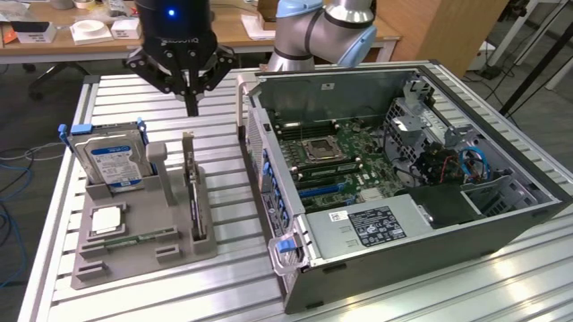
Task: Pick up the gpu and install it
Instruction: 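Reach for the gpu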
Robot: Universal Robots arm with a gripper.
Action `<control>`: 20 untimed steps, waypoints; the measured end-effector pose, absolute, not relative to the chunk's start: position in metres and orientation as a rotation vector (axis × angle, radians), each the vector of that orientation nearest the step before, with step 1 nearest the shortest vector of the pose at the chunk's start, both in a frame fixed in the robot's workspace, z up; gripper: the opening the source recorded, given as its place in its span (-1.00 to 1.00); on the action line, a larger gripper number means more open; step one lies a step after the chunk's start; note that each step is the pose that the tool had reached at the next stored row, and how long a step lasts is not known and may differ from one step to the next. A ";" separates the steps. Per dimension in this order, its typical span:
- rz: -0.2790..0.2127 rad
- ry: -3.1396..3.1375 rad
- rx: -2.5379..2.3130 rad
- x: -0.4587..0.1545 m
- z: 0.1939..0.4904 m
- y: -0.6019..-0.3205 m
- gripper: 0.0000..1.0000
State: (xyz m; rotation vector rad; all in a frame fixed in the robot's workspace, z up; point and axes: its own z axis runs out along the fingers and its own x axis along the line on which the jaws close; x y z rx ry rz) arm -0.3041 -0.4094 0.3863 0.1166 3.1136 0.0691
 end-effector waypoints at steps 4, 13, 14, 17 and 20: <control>0.069 3.114 0.116 -0.308 0.386 -0.409 -0.79; 0.069 3.114 0.117 -0.319 0.386 -0.409 -0.79; 0.069 3.114 0.117 -0.320 0.386 -0.409 -0.79; 0.069 3.114 0.117 -0.322 0.386 -0.409 -0.79; 0.069 3.114 0.117 -0.325 0.386 -0.409 -0.79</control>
